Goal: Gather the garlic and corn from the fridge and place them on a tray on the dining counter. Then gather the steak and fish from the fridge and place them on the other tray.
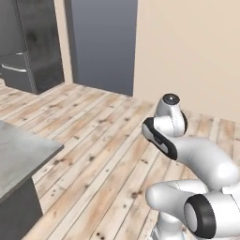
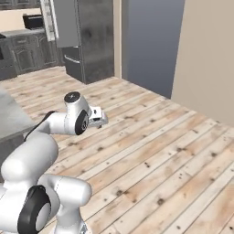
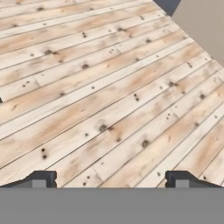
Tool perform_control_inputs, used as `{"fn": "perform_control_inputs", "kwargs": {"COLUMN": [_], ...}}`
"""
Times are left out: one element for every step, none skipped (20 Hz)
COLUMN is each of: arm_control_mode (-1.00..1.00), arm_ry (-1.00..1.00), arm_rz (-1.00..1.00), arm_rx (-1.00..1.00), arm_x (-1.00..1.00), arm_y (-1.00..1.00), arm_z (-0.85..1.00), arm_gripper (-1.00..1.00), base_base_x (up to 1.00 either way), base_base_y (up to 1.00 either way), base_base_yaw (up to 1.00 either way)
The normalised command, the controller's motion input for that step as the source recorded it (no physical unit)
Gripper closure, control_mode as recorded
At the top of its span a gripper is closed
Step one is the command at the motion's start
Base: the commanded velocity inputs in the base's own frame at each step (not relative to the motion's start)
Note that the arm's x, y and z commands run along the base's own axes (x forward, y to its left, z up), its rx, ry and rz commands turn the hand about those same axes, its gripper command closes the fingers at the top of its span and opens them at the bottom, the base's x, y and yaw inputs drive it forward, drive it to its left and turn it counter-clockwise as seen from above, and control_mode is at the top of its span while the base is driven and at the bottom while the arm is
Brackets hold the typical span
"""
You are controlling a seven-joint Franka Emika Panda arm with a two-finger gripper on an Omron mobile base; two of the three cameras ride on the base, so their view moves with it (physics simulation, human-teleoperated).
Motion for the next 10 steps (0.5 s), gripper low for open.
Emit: {"fn": "perform_control_inputs", "kwargs": {"arm_control_mode": [1.0,1.0,1.0,1.0,1.0,1.0,1.0,1.0,1.0,1.0], "arm_ry": [0.0,0.0,0.0,0.0,0.0,0.0,0.0,0.0,0.0,0.0], "arm_rz": [0.0,0.0,0.0,0.0,0.0,0.0,0.0,0.0,0.0,0.0], "arm_rx": [0.0,0.0,0.0,0.0,0.0,0.0,0.0,0.0,0.0,0.0], "arm_x": [0.0,0.0,0.0,0.0,0.0,0.0,0.0,0.0,0.0,0.0], "arm_y": [0.0,0.0,0.0,0.0,0.0,0.0,0.0,0.0,0.0,0.0], "arm_z": [0.0,0.0,0.0,0.0,0.0,0.0,0.0,0.0,0.0,0.0], "arm_gripper": [-1.0,-1.0,-1.0,-1.0,-1.0,-1.0,-1.0,-1.0,-1.0,-1.0], "base_base_x": [1.0,1.0,1.0,1.0,1.0,1.0,1.0,1.0,1.0,1.0], "base_base_y": [-0.33,-0.28,-0.17,-0.09,-0.06,0.0,0.0,0.0,0.0,0.0], "base_base_yaw": [0.13,0.14,0.18,0.21,0.25,0.31,0.33,0.34,0.35,0.35]}}
